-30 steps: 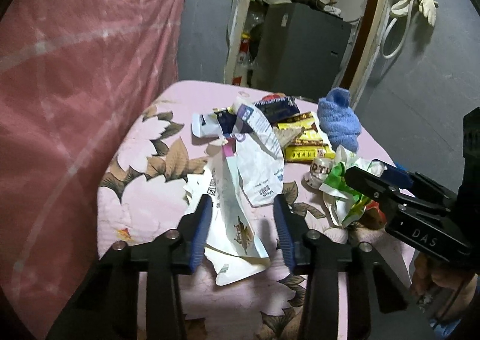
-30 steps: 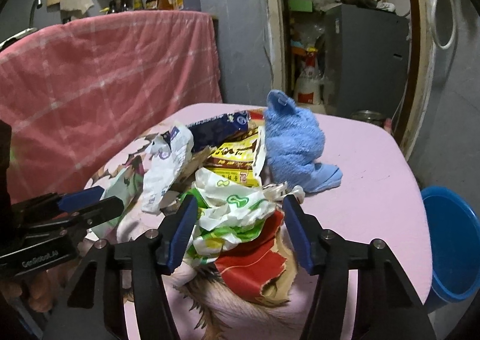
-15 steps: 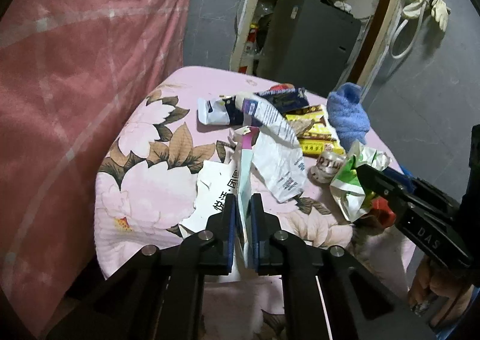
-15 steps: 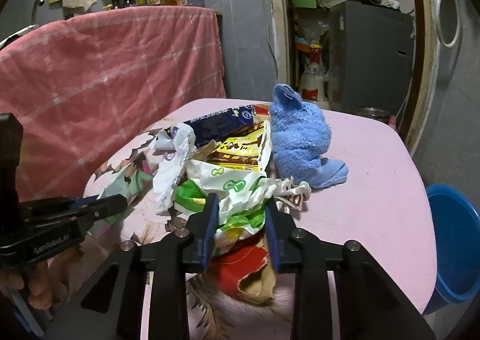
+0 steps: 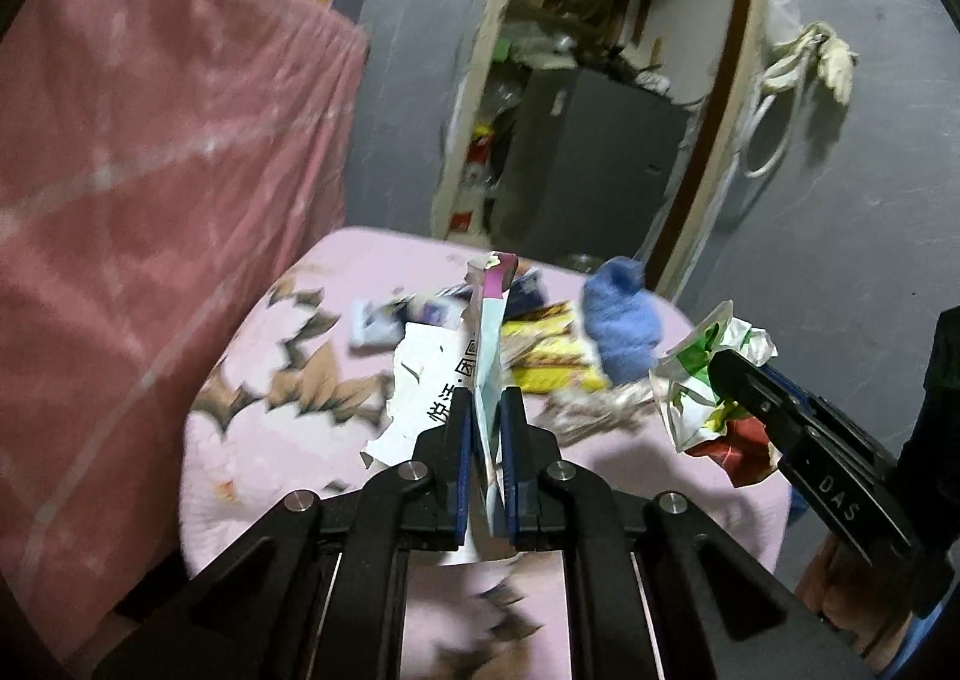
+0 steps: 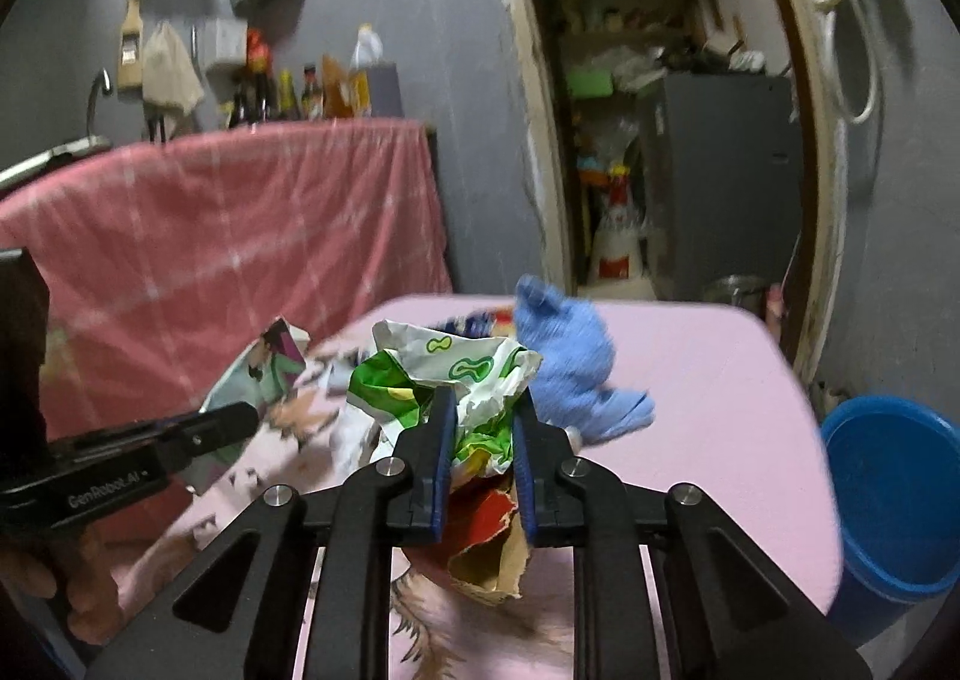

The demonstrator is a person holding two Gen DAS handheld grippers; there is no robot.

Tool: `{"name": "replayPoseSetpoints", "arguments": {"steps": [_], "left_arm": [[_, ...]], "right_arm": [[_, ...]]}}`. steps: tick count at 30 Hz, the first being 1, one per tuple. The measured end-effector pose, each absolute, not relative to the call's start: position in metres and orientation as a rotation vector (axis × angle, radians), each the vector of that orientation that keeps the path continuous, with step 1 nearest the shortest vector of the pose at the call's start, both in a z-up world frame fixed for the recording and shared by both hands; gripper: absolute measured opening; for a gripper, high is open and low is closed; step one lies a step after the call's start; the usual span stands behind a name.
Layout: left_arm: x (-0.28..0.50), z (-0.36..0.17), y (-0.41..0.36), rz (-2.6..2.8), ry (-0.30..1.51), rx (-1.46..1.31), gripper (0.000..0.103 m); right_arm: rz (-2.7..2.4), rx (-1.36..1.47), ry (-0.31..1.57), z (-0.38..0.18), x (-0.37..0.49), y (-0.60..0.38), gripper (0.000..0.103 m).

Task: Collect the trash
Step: 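Carry both items to the blue bucket and open the right tool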

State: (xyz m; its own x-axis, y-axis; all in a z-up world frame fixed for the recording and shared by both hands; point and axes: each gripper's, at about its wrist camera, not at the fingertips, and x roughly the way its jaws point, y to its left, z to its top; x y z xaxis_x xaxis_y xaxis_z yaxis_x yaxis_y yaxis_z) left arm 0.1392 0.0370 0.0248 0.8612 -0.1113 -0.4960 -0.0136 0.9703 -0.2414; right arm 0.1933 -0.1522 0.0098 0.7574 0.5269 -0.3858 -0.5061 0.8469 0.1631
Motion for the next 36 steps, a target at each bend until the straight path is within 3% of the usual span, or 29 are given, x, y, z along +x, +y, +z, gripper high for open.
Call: {"name": "replayPoseSetpoints", "arguments": {"steps": [16,28,36], "left_arm": [[0.184,0.076,-0.127,-0.318,0.267,-0.171,0.007],[0.251,0.069,-0.249,-0.483,0.32,-0.179,0.007],[0.274,0.053,-0.273,-0.49,0.361,-0.184,0.007]], "right_arm": [[0.234,0.061,0.134,0.066,0.177,-0.285,0.016],[0.06,0.142,0.134,0.05,0.193,-0.41,0.016],[0.017,0.14,0.151,0.04,0.198,-0.437,0.016]]}}
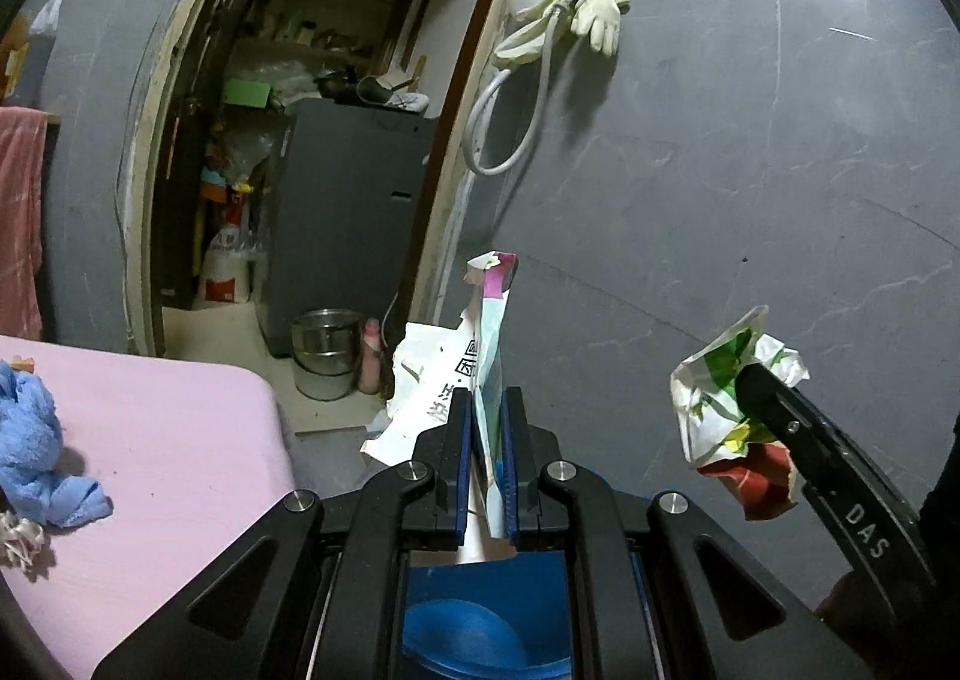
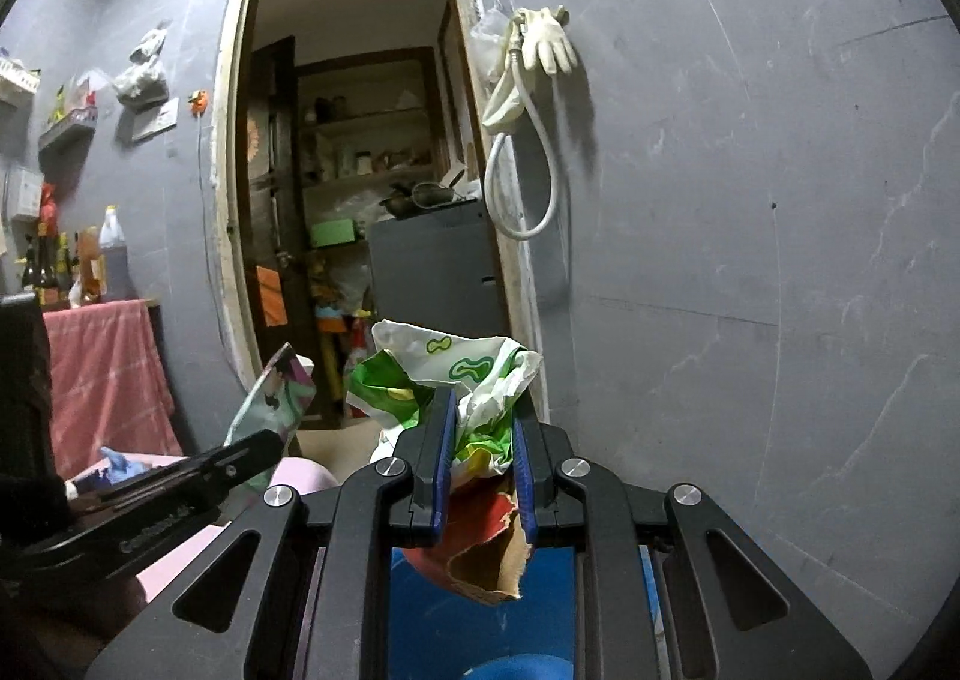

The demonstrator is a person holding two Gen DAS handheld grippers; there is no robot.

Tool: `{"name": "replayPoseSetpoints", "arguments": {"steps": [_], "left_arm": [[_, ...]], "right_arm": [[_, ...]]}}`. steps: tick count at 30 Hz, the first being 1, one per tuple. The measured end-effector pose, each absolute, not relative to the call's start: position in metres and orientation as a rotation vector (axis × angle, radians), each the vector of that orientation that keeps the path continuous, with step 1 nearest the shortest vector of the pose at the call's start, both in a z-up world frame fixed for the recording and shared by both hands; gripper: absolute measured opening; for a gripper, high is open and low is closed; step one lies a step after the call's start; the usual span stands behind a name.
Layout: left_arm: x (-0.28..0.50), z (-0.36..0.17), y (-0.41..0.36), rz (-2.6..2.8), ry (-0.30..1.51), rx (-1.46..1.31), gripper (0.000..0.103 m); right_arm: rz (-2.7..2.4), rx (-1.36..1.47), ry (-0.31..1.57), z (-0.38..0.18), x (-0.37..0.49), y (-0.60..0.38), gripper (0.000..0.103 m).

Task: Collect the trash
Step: 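Carry both items to the blue bucket and open the right tool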

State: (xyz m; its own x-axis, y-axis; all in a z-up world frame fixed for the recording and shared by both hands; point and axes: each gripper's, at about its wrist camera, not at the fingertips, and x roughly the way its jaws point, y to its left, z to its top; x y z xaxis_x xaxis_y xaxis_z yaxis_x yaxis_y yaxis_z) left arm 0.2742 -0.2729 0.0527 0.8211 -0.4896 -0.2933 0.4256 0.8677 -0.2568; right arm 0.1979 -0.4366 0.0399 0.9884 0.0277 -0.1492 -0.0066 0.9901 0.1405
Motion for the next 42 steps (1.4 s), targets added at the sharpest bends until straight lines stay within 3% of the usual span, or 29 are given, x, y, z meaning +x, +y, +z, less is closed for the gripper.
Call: {"name": "replayPoseSetpoints", "arguments": {"steps": [11,30,42], "left_arm": [[0.274,0.059,-0.252,-0.445,0.348,-0.202,0.007],[0.284,0.036,-0.281,-0.513,0.409,-0.181,0.007],[0.306,0.017,-0.288,-0.524,0.474,-0.194,0.009]], "right_arm": [[0.068,0.128,0.137,0.044,0.206,-0.427,0.016],[0.027,0.203,0.199,0.033,0.216,-0.452,0.016],[-0.014,0.21,0.247,0.02,0.233,-0.462,0.021]]}}
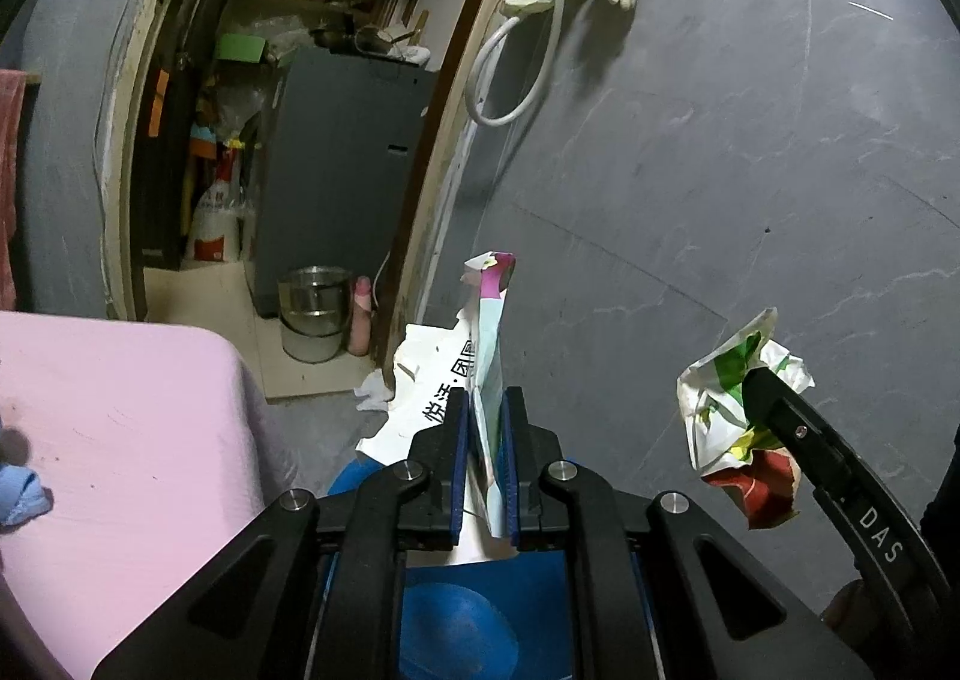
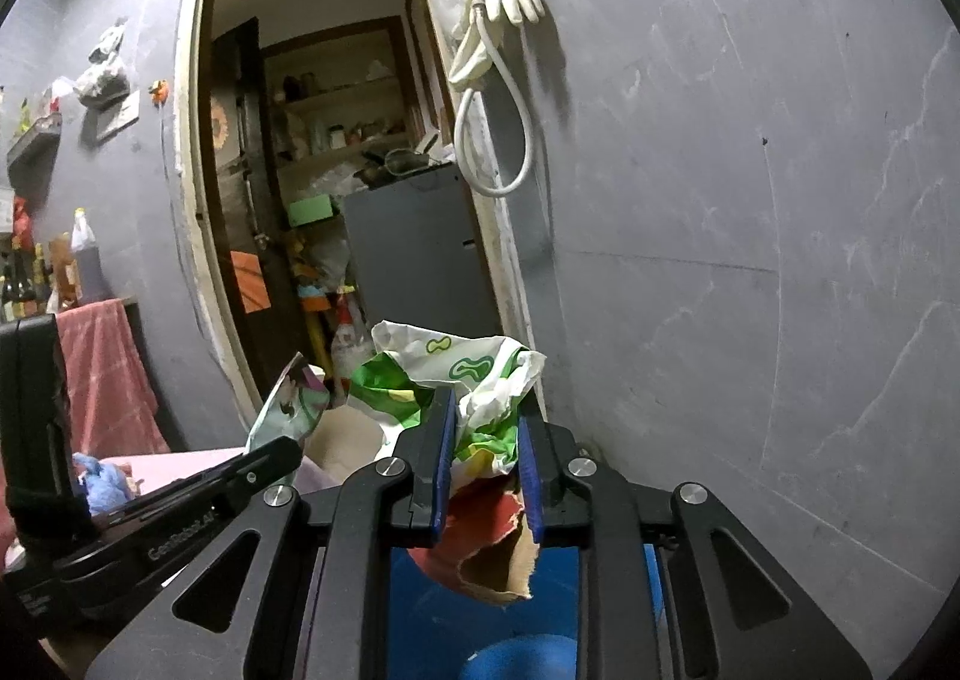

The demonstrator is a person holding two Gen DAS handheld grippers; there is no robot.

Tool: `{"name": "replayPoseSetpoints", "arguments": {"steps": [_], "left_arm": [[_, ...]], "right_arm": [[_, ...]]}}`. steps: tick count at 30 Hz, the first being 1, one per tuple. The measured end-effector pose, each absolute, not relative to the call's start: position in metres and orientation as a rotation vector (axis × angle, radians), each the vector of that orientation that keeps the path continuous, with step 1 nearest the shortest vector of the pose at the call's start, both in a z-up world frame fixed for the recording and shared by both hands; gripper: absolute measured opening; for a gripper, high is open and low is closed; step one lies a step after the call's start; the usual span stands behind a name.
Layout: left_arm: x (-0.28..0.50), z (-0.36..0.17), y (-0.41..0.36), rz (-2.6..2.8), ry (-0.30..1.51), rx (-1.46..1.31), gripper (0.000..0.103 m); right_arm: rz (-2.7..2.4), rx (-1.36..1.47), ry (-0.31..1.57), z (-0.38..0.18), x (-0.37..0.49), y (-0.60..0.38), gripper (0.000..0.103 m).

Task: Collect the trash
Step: 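Carry both items to the blue bucket and open the right tool, then open the left tool over the bucket and return both tools to the table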

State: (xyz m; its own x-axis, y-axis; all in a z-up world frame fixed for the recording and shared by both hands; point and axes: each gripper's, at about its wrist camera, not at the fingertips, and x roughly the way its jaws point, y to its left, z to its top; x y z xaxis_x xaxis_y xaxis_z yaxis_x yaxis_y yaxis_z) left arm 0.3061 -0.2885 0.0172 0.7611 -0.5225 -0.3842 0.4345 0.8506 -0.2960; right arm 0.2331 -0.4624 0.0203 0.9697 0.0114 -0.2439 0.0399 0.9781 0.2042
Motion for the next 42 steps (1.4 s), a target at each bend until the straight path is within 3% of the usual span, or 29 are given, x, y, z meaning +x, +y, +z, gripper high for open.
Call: {"name": "replayPoseSetpoints", "arguments": {"steps": [4,7,16,21,23,30,34,42], "left_arm": [[0.315,0.012,-0.293,-0.53,0.516,-0.189,0.013],[0.316,0.008,-0.291,-0.526,0.522,-0.197,0.03],[0.316,0.016,-0.279,-0.493,0.509,-0.241,0.034],[0.308,0.038,-0.263,-0.46,0.45,-0.264,0.056],[0.301,0.048,-0.255,-0.436,0.419,-0.257,0.062],[0.272,0.079,-0.217,-0.361,0.316,-0.237,0.092],[0.249,0.093,-0.194,-0.319,0.263,-0.213,0.096],[0.21,0.101,-0.141,-0.233,0.247,-0.188,0.101]], "right_arm": [[-0.012,0.212,0.283,0.014,0.243,-0.466,0.032],[-0.015,0.213,0.302,0.01,0.247,-0.469,0.034],[-0.032,0.222,0.274,0.015,0.244,-0.474,0.047],[-0.053,0.194,0.212,0.029,0.232,-0.469,0.057],[-0.06,0.188,0.189,0.035,0.227,-0.465,0.074],[-0.063,0.172,0.094,0.062,0.207,-0.446,0.089],[-0.057,0.171,0.045,0.074,0.194,-0.431,0.103],[-0.003,0.198,0.027,0.079,0.169,-0.393,0.103]]}}
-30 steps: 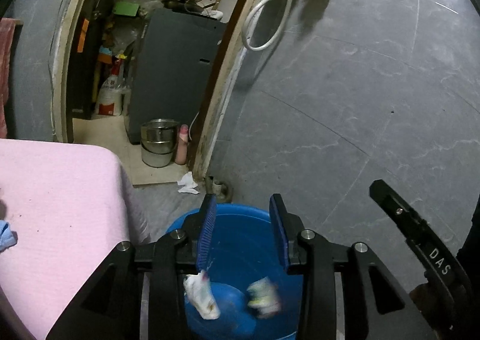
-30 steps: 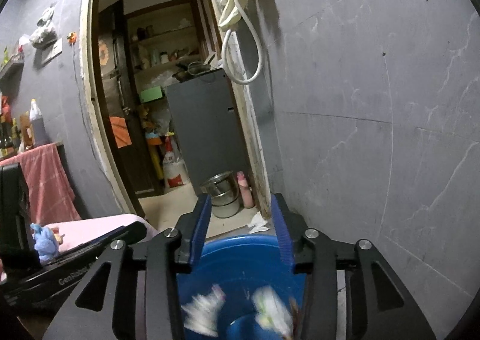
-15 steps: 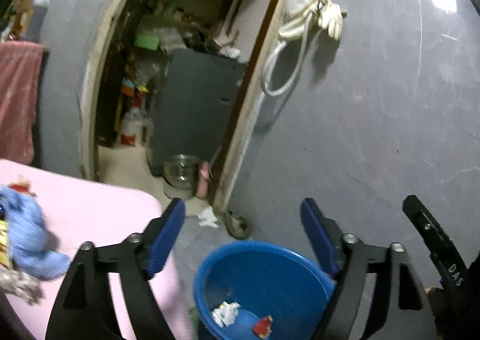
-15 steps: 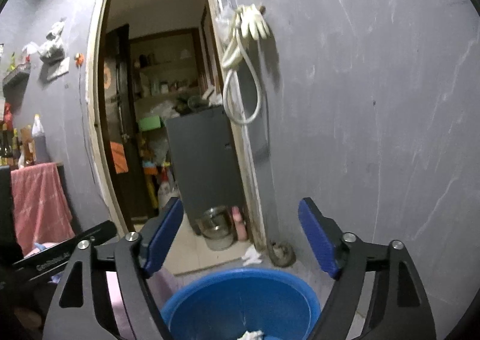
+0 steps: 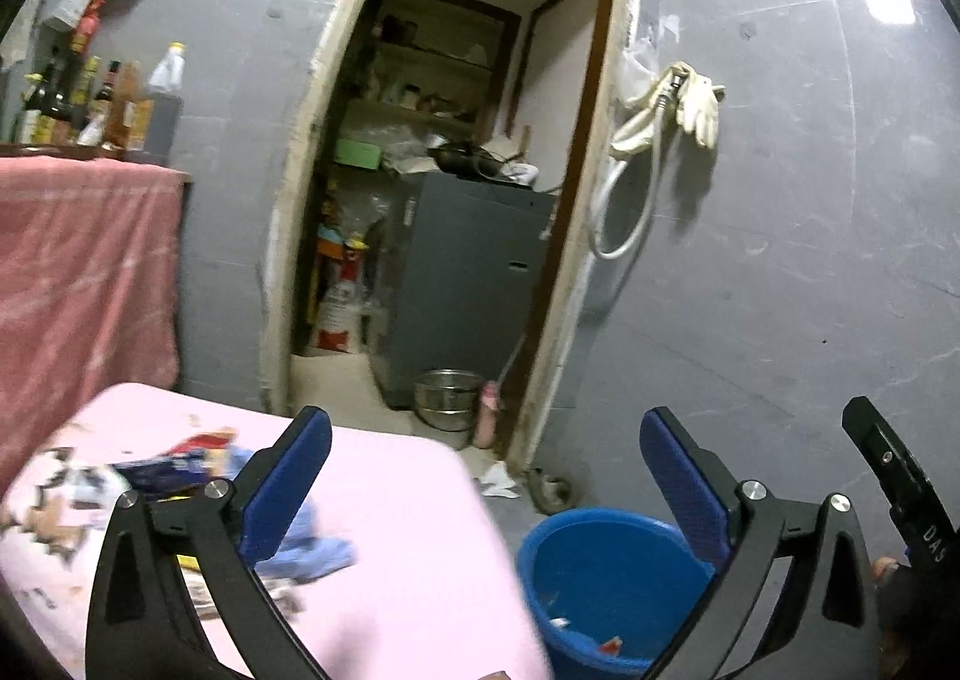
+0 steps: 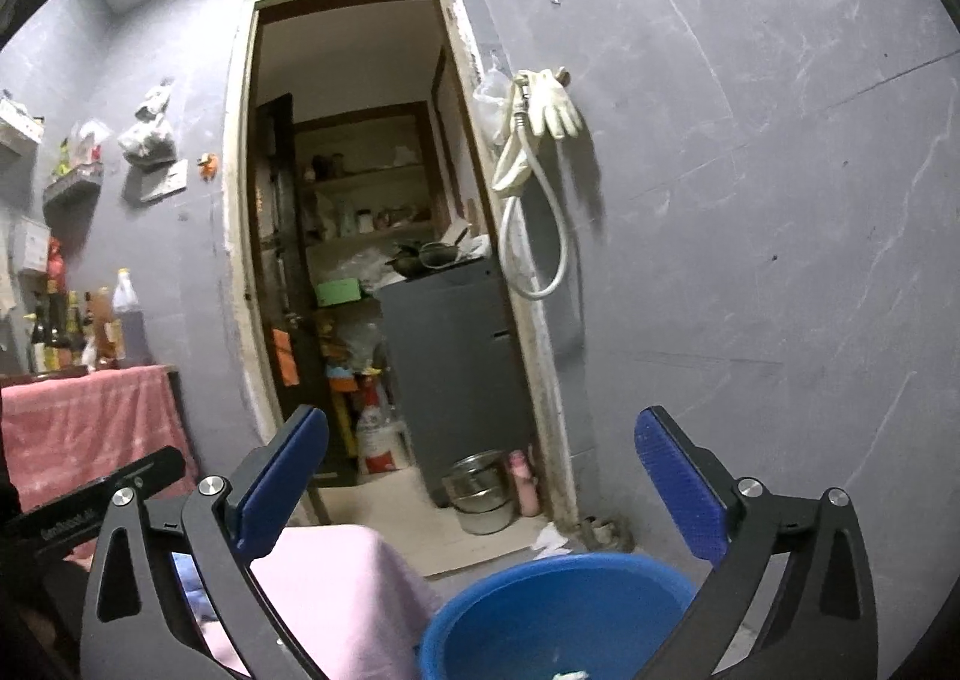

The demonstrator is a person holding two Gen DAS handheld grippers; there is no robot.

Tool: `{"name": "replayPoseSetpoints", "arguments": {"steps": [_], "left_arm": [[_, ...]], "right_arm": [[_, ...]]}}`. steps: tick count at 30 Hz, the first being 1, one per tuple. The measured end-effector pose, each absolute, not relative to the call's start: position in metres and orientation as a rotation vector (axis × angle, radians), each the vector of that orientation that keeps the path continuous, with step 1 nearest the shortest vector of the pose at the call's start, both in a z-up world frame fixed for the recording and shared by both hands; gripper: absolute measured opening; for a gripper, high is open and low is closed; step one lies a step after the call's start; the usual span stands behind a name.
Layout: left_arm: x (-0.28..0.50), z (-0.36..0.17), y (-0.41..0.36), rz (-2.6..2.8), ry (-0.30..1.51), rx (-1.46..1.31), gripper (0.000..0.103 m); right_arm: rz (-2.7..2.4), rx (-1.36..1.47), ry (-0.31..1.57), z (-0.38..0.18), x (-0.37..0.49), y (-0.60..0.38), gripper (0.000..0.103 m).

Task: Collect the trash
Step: 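Open the left tool over the bucket and return both tools to the table, then grasp the white string with the right tool while the left tool grasps white paper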

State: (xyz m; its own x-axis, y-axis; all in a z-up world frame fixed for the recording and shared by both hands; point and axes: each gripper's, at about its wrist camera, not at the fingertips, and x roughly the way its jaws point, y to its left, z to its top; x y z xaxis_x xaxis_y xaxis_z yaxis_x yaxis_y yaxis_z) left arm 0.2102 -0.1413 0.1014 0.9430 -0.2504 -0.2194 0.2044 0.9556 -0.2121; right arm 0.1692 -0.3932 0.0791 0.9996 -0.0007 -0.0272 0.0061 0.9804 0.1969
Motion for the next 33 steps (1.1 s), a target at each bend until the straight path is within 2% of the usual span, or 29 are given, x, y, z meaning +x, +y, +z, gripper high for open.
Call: {"name": "replayPoseSetpoints", "arguments": {"steps": [9,22,33], "left_arm": [[0.174,0.078,-0.083,-0.117,0.299,-0.158,0.101],[0.148,0.026,0.024,0.042,0.425,-0.178,0.101],[0.177,-0.01,0.054,0.018,0.589,-0.229,0.1]], "right_arm": [[0.084,0.165,0.041,0.074,0.145,-0.33,0.103],[0.283,0.112,0.188,0.047,0.162,-0.241,0.103],[0.467,0.046,0.462,0.007,0.22,-0.188,0.103]]}}
